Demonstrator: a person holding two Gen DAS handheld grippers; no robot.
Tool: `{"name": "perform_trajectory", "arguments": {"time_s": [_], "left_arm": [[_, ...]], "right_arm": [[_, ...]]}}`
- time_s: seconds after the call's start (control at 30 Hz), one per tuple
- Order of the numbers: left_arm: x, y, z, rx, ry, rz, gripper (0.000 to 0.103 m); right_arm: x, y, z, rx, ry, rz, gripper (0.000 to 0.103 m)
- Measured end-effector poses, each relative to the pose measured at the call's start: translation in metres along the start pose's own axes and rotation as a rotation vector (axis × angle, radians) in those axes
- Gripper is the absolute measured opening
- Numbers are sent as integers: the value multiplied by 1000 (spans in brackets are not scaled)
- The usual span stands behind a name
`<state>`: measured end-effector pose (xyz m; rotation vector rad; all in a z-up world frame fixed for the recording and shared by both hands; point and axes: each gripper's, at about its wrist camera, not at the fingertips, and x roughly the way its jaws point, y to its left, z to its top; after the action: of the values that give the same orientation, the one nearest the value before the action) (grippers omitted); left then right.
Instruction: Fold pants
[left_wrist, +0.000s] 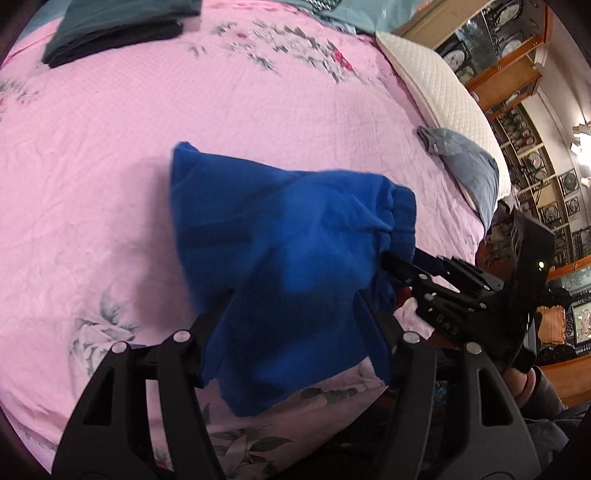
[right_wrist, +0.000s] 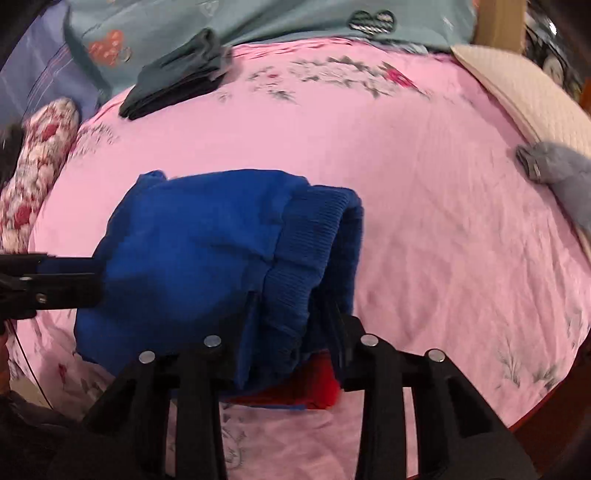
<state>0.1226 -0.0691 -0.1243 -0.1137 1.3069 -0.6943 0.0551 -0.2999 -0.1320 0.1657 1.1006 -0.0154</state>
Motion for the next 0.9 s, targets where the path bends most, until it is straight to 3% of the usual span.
{"name": "perform_trajectory", "arguments": {"time_s": [0.1, 0.23, 0.33, 0.5, 0.67, 0.73, 0.8, 0.9], "left_arm": [[-6, 21, -10, -67, -7, 0, 67], [-3, 49, -27, -193, 20, -13, 67], [-6, 56, -37, -226, 4, -33, 67], [0, 54, -50, -252, 6, -49, 64], [11, 51, -56, -270, 28, 3, 64], [16, 49, -59, -283, 45, 14, 65], [21, 47, -61, -287, 59, 34, 66], [21, 40, -61, -269, 60, 77, 66]], "right_arm": [[-6, -16, -4, 52, 28, 7, 32], [-33, -15, 19, 91, 27, 113, 35], [-58, 8, 52, 30, -35, 229, 37], [-16, 69, 114, -93, 74, 429, 37], [49, 134, 140, -312, 243, 475, 36], [71, 148, 120, -430, 305, 378, 30], [99, 146, 104, -524, 309, 231, 30], [98, 136, 103, -489, 278, 288, 30]]}}
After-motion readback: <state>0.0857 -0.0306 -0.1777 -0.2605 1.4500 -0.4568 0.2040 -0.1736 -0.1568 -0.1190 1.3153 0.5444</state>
